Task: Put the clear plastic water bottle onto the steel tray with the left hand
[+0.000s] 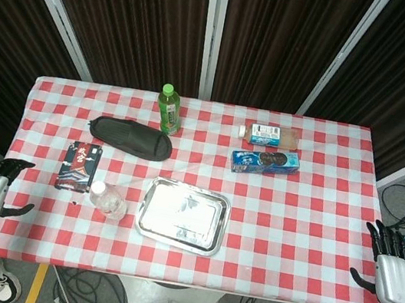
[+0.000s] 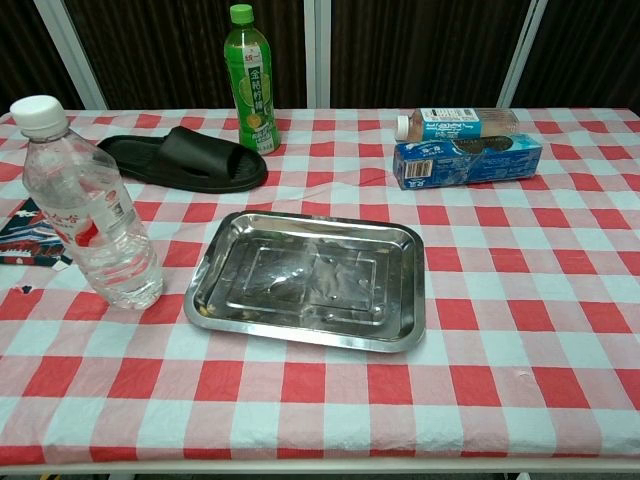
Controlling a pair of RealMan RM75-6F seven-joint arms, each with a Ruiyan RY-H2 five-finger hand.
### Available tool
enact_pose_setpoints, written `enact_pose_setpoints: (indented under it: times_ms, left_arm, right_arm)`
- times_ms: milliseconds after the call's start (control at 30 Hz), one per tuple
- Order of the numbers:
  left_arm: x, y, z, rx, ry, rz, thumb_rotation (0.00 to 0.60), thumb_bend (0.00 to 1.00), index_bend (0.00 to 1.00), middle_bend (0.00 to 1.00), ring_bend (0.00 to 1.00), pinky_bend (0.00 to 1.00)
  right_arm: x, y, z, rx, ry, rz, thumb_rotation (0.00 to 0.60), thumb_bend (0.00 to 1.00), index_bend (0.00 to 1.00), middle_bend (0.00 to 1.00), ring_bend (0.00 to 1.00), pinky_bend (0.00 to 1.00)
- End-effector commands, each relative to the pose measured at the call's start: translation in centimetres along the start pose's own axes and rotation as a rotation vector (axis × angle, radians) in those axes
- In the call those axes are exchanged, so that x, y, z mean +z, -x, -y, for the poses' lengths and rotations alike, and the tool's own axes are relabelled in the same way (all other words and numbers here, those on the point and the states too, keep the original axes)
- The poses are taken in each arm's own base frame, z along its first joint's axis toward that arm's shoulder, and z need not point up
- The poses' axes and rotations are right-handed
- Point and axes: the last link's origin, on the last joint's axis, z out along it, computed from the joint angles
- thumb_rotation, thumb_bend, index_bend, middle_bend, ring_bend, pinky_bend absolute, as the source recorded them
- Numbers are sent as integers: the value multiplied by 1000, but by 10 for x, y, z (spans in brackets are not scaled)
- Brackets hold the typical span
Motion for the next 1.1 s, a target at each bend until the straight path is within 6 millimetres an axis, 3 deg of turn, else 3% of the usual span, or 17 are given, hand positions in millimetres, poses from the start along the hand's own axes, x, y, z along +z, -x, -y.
enact_pose_setpoints:
  times_ms: [33, 367, 633, 733, 933, 1100]
  left_arm:
    - [0, 0, 0, 0, 1, 0, 600, 60, 296, 331, 206, 211]
    - [1, -3, -4, -57, 0, -3, 600, 60, 296, 331, 206, 211]
    - [1, 14, -21, -698, -39, 99, 600, 13, 260, 292, 199, 208]
    - [4, 26, -26, -818, -1, 92, 600, 0, 210, 234, 162, 199]
    - [11, 55, -41, -839, 60, 105, 600, 0, 163, 202, 144, 193]
    - [15, 67, -57, -855, 99, 136, 600, 0, 162, 201, 141, 188]
  right_arm:
    - [0, 0, 0, 0, 0, 0, 600, 101, 0, 0, 0, 0]
    - [1, -1, 1, 4, -1, -2, 600, 101, 0, 0, 0, 0]
    - [1, 0, -1, -2, 5, -3, 600, 101, 0, 0, 0, 0]
    - [1, 0, -1, 3, 7, -1, 600, 101, 0, 0, 0, 0]
    - [1, 2, -2, -1, 9, 4, 600, 101, 0, 0, 0, 0]
    - [2, 1, -4, 1, 15, 3, 600, 101, 0, 0, 0, 0]
